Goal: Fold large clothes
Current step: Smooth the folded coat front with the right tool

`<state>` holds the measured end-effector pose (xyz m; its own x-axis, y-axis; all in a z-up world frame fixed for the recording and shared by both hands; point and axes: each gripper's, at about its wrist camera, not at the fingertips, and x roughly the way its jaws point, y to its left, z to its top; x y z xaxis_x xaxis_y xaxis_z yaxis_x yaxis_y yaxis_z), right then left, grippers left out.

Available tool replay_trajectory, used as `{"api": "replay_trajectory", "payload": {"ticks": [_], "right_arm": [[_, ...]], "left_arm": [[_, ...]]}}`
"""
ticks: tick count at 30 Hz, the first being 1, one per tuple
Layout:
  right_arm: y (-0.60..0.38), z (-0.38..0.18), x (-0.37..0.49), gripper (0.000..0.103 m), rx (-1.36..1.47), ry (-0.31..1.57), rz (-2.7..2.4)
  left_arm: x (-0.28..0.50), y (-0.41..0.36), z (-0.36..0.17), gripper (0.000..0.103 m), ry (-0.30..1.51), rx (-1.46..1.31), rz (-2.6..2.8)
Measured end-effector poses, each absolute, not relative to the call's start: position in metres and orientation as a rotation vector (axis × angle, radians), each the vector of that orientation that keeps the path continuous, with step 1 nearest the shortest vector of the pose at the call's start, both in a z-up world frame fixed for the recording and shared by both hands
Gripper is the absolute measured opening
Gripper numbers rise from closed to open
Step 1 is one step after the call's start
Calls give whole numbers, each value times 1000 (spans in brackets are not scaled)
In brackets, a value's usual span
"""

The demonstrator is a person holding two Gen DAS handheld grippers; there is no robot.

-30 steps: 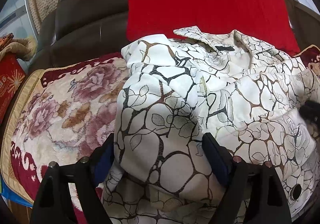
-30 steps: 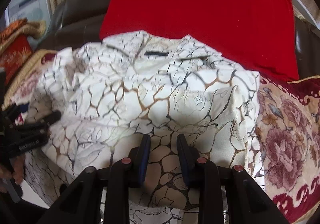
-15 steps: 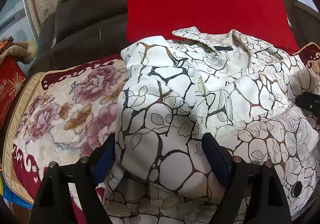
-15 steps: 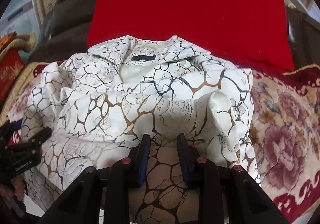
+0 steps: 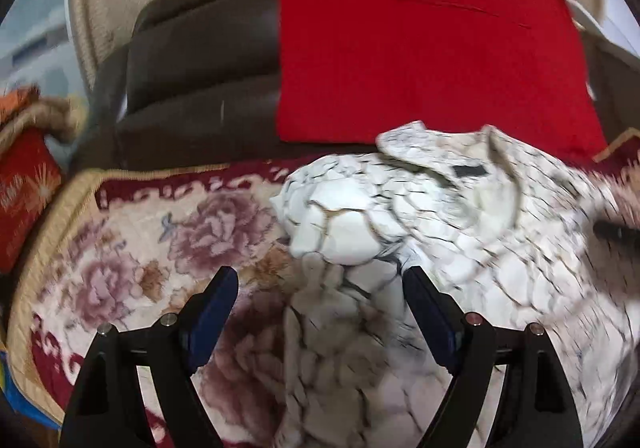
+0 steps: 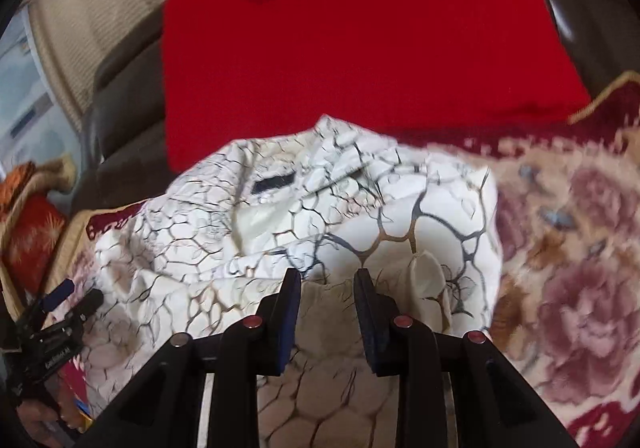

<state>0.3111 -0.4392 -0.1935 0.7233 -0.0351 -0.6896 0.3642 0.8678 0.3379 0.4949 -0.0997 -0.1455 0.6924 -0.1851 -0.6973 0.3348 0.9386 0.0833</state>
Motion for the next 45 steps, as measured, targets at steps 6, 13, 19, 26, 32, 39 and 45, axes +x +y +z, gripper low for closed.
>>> {"api": "replay_trajectory", "payload": {"ticks": [6, 13, 19, 26, 32, 39, 45], "right_arm": [[-434, -208, 324, 31, 434, 813, -235], [-423, -185, 290, 31, 388, 704, -150], [-387, -193, 272, 31, 325, 770, -29], [-375, -197, 266, 31, 290, 799, -56], [-365, -194, 248, 31, 323, 799, -28], [-358, -193, 235, 31, 344, 819, -31], [-387, -178, 193, 75, 492, 716, -33]], "left_arm": [[518, -92, -181, 87, 919, 129, -294], [479, -85, -156, 87, 825, 181, -324], [462, -80, -176, 87, 859, 251, -325], [454, -56, -165, 87, 893, 132, -344], [422, -62, -150, 87, 803, 212, -379], [435, -52, -168, 87, 909, 147, -392], [421, -31, -149, 87, 847, 118, -371]]}}
